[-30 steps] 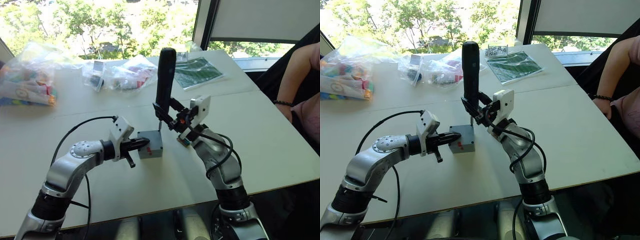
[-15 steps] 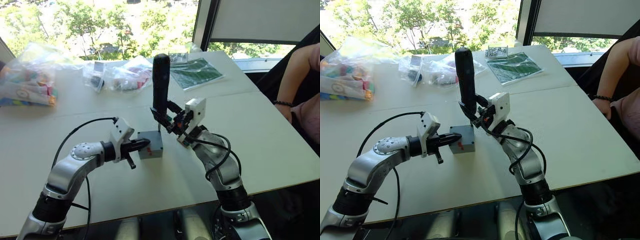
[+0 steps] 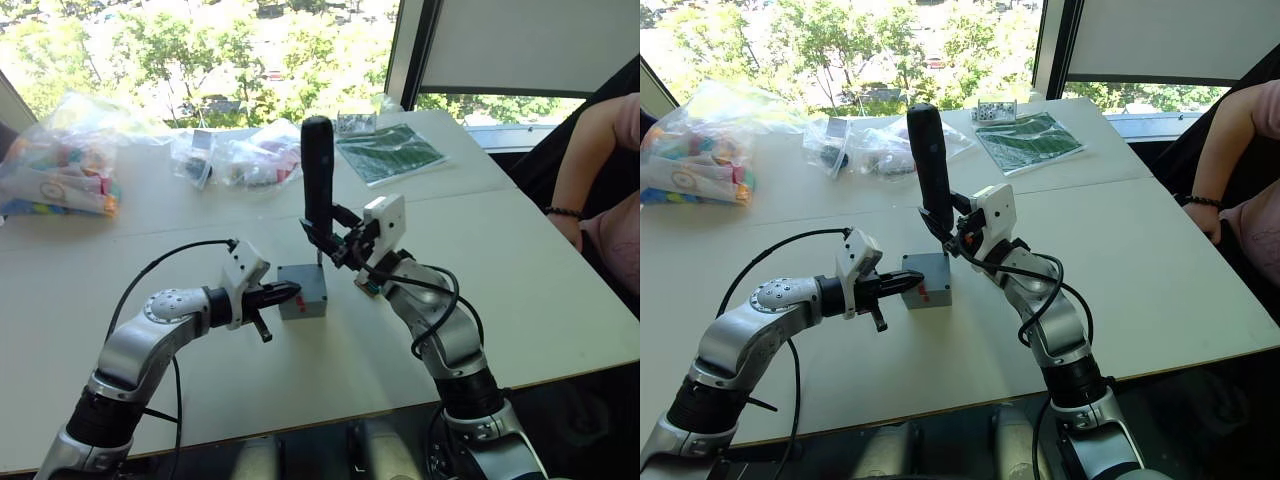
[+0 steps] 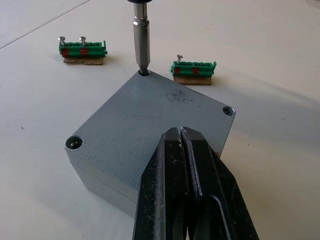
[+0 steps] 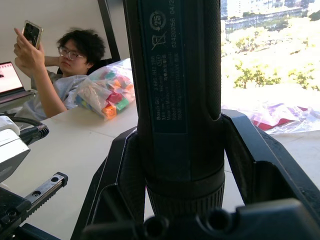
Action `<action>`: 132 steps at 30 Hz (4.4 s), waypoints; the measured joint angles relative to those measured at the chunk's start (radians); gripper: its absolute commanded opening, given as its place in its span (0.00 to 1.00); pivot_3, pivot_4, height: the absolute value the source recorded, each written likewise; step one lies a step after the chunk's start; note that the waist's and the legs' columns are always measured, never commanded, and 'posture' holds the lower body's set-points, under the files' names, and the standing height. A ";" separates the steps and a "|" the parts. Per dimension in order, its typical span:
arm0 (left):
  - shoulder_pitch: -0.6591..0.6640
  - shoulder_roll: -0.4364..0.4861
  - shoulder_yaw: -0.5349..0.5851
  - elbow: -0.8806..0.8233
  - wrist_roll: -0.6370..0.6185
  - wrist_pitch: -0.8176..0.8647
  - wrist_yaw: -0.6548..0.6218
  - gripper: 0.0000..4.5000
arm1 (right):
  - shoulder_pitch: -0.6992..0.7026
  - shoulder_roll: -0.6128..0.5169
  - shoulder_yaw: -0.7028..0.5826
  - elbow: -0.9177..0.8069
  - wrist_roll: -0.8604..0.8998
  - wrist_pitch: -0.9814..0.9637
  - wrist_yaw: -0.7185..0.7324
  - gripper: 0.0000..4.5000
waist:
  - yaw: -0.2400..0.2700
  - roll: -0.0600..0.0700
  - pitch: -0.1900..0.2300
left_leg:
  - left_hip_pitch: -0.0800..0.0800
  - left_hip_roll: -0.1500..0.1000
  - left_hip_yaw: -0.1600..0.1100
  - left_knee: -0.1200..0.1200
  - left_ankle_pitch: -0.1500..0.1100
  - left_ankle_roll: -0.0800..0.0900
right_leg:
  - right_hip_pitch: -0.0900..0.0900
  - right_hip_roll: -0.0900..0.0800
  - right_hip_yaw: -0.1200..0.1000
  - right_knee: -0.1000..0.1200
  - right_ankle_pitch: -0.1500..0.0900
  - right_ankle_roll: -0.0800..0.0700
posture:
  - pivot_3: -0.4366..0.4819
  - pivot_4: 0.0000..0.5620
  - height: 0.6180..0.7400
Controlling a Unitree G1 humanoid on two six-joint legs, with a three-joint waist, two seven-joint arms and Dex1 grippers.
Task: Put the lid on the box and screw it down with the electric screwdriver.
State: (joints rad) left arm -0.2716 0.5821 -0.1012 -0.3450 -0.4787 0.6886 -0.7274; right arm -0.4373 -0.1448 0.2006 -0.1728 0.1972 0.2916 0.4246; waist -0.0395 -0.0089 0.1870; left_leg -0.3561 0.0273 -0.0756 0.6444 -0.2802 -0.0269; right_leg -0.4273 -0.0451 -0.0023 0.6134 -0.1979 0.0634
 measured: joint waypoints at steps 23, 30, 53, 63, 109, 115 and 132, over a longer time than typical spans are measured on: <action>-0.020 -0.029 0.001 0.046 0.017 -0.050 -0.005 0.00 | -0.301 -0.087 -0.244 -0.110 0.163 0.459 -0.107 0.42 | 0.011 0.002 0.003 | -0.018 -0.001 -0.002 0.002 0.001 -0.001 | -0.016 0.000 0.000 0.002 0.002 -0.002 | 0.48 0.27 1.00; -0.042 -0.076 0.046 0.052 -0.033 0.031 0.041 0.00 | -0.518 -0.152 -0.511 -0.099 0.388 0.824 -0.199 0.42 | 0.018 0.003 0.003 | -0.018 -0.001 -0.002 0.000 0.000 0.000 | -0.016 0.001 0.000 0.001 0.002 -0.004 | 0.48 0.27 1.00; -0.047 0.002 -0.024 -0.141 -0.118 0.128 0.061 0.00 | -0.376 -0.577 -0.365 0.457 0.708 1.316 -0.320 0.42 | -0.004 0.001 0.014 | -0.020 -0.002 0.000 0.002 -0.002 0.004 | -0.017 0.001 0.002 -0.001 -0.001 0.001 | 0.48 0.27 1.00; -0.047 0.034 -0.012 -0.147 -0.122 0.134 0.051 0.00 | -0.376 -0.552 -0.345 0.439 0.720 1.316 -0.367 0.96 | -0.003 0.001 0.015 | -0.020 -0.002 0.000 0.002 -0.002 0.004 | -0.016 0.001 0.002 -0.001 -0.001 0.001 | 0.48 0.27 1.00; -0.107 0.039 0.035 0.224 0.032 -0.004 -0.083 0.00 | -0.047 -0.499 0.191 -0.280 0.333 0.629 0.418 0.99 | 0.000 -0.001 0.017 | -0.018 -0.001 -0.001 0.003 -0.001 0.003 | -0.016 0.001 0.002 0.002 -0.002 0.002 | 0.48 0.27 1.00; 0.001 0.153 0.087 0.143 0.031 0.028 -0.107 0.00 | -0.059 -0.588 0.128 -0.245 0.285 0.591 0.436 0.99 | -0.005 -0.001 0.017 | -0.018 -0.001 -0.001 0.002 -0.001 0.003 | -0.017 0.002 0.002 0.002 -0.002 0.002 | 0.48 0.27 1.00; 0.097 0.089 0.053 -0.047 -0.018 0.123 -0.046 0.00 | -0.227 -0.451 0.263 0.179 0.004 0.192 0.643 0.99 | -0.001 -0.001 0.017 | -0.018 -0.001 -0.001 0.003 -0.001 0.002 | -0.016 0.001 0.002 0.002 0.001 -0.002 | 0.48 0.27 1.00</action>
State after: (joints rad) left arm -0.1745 0.6709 -0.0485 -0.3916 -0.4967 0.8116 -0.7737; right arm -0.6646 -0.5956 0.4635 0.0058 0.2016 0.4831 1.0673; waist -0.0409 -0.0102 0.2037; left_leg -0.3742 0.0262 -0.0765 0.6473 -0.2813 -0.0249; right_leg -0.4430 -0.0438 -0.0005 0.6159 -0.1968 0.0613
